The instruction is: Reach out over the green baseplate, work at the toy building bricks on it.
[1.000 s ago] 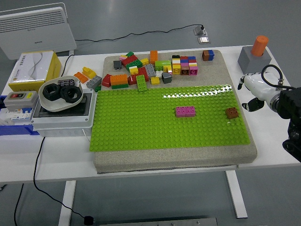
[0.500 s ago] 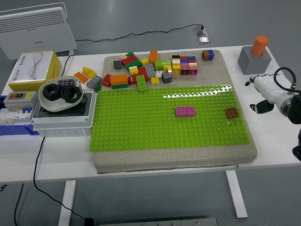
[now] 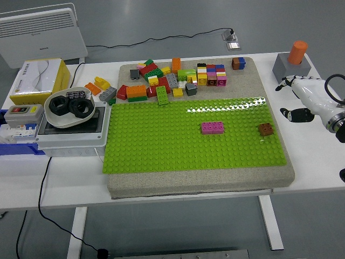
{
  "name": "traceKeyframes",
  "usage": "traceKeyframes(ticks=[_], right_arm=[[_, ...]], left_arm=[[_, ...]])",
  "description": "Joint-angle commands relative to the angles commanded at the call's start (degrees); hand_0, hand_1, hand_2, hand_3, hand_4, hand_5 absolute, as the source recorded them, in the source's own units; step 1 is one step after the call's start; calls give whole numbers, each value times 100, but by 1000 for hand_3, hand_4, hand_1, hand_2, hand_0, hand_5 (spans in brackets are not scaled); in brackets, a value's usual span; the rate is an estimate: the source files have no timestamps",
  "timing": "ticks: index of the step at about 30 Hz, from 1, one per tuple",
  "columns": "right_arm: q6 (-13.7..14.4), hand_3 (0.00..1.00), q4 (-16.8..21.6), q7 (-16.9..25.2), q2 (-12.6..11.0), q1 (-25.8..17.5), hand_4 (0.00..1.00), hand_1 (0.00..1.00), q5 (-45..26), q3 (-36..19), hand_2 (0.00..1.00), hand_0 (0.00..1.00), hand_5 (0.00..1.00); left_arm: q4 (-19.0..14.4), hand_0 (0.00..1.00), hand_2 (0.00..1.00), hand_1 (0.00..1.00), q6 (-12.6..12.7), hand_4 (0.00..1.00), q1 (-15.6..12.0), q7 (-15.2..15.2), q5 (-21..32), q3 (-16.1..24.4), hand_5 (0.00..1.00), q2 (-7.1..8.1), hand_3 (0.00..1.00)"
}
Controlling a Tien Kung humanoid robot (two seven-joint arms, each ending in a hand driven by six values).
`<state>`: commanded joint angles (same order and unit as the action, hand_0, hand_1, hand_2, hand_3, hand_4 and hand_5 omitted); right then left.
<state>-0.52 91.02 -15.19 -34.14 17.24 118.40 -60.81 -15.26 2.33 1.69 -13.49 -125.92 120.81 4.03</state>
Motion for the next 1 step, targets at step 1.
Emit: traceKeyframes(ticks=[1], right_arm=[[29, 670, -6, 20, 9, -20, 702, 808, -8, -27, 836, 775, 78]], left_arm=[[-1, 756, 606, 690, 0, 595, 2, 0, 2, -3, 338, 0, 444]])
